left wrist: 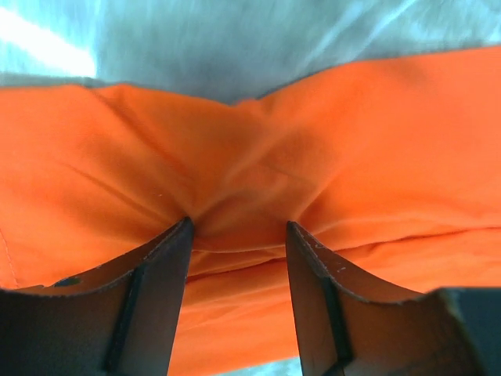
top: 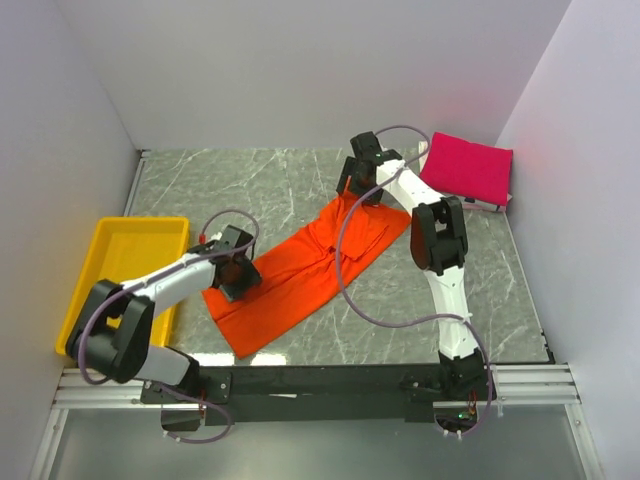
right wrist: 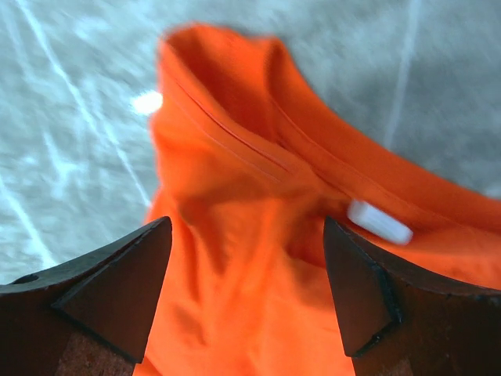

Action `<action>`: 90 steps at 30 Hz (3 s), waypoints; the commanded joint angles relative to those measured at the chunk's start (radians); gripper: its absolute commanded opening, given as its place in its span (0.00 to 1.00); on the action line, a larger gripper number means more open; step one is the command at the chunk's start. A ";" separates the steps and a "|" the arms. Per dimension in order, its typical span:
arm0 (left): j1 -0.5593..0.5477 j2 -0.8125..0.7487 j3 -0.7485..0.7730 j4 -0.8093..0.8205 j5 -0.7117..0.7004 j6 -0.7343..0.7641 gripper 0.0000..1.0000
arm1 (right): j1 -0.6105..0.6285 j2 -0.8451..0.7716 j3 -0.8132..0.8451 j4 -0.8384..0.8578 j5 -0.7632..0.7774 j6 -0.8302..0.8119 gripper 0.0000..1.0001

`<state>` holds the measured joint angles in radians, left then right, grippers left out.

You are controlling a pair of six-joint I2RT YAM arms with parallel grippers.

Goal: Fold and stack the t-shirts
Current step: Fold the tshirt

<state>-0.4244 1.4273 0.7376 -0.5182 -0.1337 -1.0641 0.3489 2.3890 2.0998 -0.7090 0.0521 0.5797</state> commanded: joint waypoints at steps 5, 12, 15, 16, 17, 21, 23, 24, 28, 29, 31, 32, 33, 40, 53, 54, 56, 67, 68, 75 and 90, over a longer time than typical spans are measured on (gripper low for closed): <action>-0.154 -0.137 -0.174 0.015 0.109 -0.348 0.58 | 0.002 -0.182 -0.037 -0.033 0.115 -0.046 0.84; -0.258 -0.172 -0.124 0.005 0.141 -0.349 0.58 | 0.007 -0.382 -0.341 0.040 0.155 -0.001 0.84; -0.257 -0.197 -0.075 -0.089 0.083 -0.309 0.59 | 0.018 -0.464 -0.510 0.106 0.141 0.029 0.84; -0.257 -0.205 -0.064 -0.107 0.060 -0.301 0.60 | 0.021 -0.474 -0.549 0.112 0.141 0.038 0.84; -0.252 -0.217 -0.034 -0.140 0.013 -0.278 0.60 | 0.027 -0.475 -0.563 0.117 0.141 0.051 0.84; -0.238 -0.205 0.104 -0.136 -0.098 -0.137 0.59 | 0.032 -0.444 -0.604 0.128 0.132 0.092 0.77; -0.228 -0.141 0.222 -0.040 -0.122 0.043 0.58 | 0.029 -0.444 -0.632 0.132 0.163 0.120 0.71; -0.225 -0.099 0.285 -0.075 -0.167 0.064 0.59 | 0.025 -0.451 -0.641 0.135 0.173 0.127 0.70; -0.208 0.148 0.531 -0.002 -0.205 0.292 0.59 | -0.005 -0.467 -0.702 0.172 0.167 0.147 0.68; -0.197 0.254 0.613 0.019 -0.181 0.391 0.58 | -0.016 -0.459 -0.699 0.171 0.149 0.144 0.68; -0.169 0.371 0.715 0.005 -0.127 0.435 0.56 | -0.034 -0.416 -0.666 0.143 0.141 0.134 0.66; -0.137 0.462 0.788 0.013 -0.091 0.461 0.56 | -0.037 -0.407 -0.658 0.138 0.138 0.128 0.62; -0.128 0.504 0.818 0.027 -0.054 0.473 0.56 | -0.040 -0.392 -0.653 0.132 0.132 0.123 0.62; -0.096 0.898 1.236 0.012 0.124 0.633 0.59 | -0.077 -0.278 -0.488 0.062 0.095 0.056 0.57; 0.025 0.978 1.301 0.037 0.172 0.506 0.60 | -0.070 0.059 0.034 -0.082 -0.031 -0.038 0.53; 0.032 0.981 1.312 -0.003 0.145 0.486 0.60 | -0.070 0.082 0.116 -0.090 -0.041 -0.037 0.53; 0.047 0.973 1.323 -0.028 0.137 0.434 0.60 | -0.071 0.148 0.199 -0.110 -0.049 -0.035 0.53; 0.084 0.551 0.721 -0.108 -0.121 0.087 0.59 | -0.077 0.225 0.344 0.000 -0.130 -0.053 0.56; 0.084 0.511 0.660 -0.079 -0.125 0.070 0.59 | -0.079 0.240 0.354 0.005 -0.136 -0.055 0.56; 0.066 0.233 0.278 -0.034 -0.086 -0.035 0.58 | -0.080 0.243 0.327 0.042 -0.133 -0.064 0.56; -0.158 -0.137 -0.064 -0.141 -0.066 -0.273 0.57 | -0.094 0.220 0.336 0.066 -0.133 -0.141 0.62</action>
<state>-0.5610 1.3674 0.7086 -0.6338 -0.2142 -1.2648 0.2665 2.6102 2.4100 -0.6765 -0.0757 0.4725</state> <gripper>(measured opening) 0.575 0.617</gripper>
